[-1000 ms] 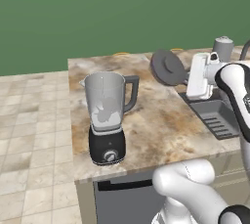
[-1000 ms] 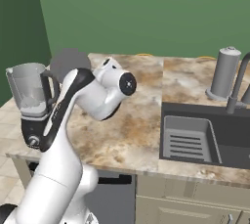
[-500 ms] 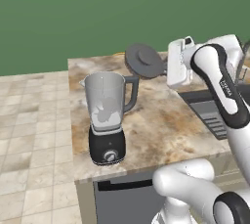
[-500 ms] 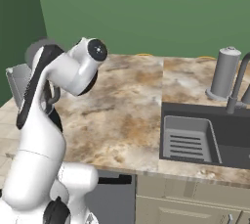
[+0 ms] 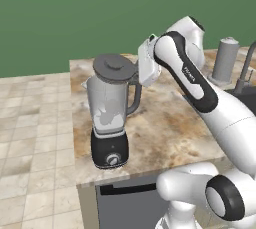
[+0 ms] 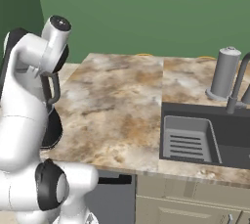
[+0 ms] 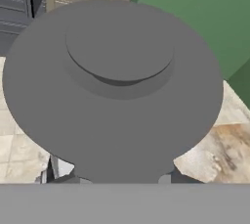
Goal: Grab the garlic and onion from the fridge, place them in the blender, close the lid, and turn on the blender to create a marinade.
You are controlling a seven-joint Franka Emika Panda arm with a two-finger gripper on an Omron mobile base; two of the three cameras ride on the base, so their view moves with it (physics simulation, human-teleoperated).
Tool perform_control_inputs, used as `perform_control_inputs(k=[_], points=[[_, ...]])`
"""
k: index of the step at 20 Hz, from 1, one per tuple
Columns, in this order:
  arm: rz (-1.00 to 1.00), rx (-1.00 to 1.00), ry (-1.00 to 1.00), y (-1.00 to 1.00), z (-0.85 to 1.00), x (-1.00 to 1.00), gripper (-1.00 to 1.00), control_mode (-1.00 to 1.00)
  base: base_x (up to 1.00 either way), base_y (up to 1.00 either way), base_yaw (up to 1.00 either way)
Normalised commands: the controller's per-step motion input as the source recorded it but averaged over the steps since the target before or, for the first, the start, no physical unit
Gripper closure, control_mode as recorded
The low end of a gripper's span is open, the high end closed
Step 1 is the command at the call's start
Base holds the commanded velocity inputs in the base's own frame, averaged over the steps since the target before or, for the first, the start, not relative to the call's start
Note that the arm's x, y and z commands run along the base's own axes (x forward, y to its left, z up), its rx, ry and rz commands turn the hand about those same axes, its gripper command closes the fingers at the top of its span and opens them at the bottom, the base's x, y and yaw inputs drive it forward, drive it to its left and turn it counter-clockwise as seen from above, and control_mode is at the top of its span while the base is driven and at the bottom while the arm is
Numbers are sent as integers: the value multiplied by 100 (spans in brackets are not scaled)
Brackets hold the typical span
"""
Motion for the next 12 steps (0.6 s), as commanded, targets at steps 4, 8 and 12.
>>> perform_control_inputs(k=[4, 8, 12], points=[[7, 0, 3, 14, -7, 16, 100, -100, 0, 0, 0], [8, -3, 0, 8, -14, 1, 100, -100, 0, 0, 0], [5, -8, 0, 14, -27, 1, 100, -100, 0, 0, 0]])
